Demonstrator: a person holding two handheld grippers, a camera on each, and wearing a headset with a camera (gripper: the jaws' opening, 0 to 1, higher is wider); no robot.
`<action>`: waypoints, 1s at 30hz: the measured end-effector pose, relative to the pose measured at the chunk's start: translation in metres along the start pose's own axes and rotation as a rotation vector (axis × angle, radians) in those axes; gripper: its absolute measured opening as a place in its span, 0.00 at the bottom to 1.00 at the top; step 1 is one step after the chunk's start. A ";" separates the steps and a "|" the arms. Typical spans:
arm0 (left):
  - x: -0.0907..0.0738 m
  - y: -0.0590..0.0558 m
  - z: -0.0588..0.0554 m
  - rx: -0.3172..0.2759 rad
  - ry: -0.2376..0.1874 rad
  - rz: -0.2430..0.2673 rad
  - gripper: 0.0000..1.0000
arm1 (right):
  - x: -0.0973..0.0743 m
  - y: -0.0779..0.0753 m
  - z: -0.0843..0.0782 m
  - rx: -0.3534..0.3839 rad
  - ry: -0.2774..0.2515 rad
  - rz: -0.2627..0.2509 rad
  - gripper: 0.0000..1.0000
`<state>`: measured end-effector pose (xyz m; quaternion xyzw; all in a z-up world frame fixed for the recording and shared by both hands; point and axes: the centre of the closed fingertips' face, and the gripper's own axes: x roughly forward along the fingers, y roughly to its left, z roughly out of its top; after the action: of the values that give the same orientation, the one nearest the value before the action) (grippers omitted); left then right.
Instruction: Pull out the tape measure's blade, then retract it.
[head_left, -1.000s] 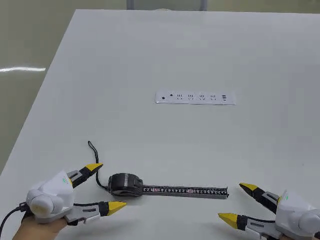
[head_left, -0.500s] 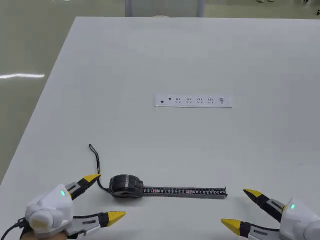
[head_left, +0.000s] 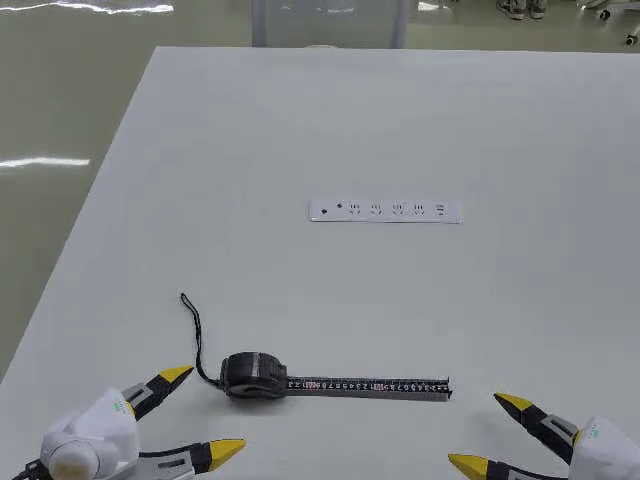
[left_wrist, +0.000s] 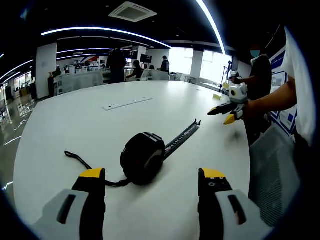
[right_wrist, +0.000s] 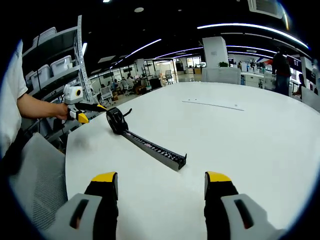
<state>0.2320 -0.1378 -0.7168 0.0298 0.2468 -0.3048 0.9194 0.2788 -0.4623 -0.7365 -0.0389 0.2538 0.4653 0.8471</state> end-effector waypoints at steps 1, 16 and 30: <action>-0.002 -0.001 0.000 -0.003 -0.002 0.002 0.74 | -0.002 0.001 0.000 0.002 -0.002 -0.002 0.71; -0.014 -0.013 -0.002 -0.027 -0.024 0.022 0.74 | -0.022 0.010 0.002 0.018 -0.034 -0.040 0.71; -0.033 -0.022 -0.008 -0.027 -0.035 0.034 0.74 | -0.040 0.019 -0.002 0.036 -0.077 -0.094 0.70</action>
<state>0.1929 -0.1363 -0.7057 0.0164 0.2342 -0.2861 0.9290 0.2457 -0.4827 -0.7162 -0.0175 0.2272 0.4217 0.8777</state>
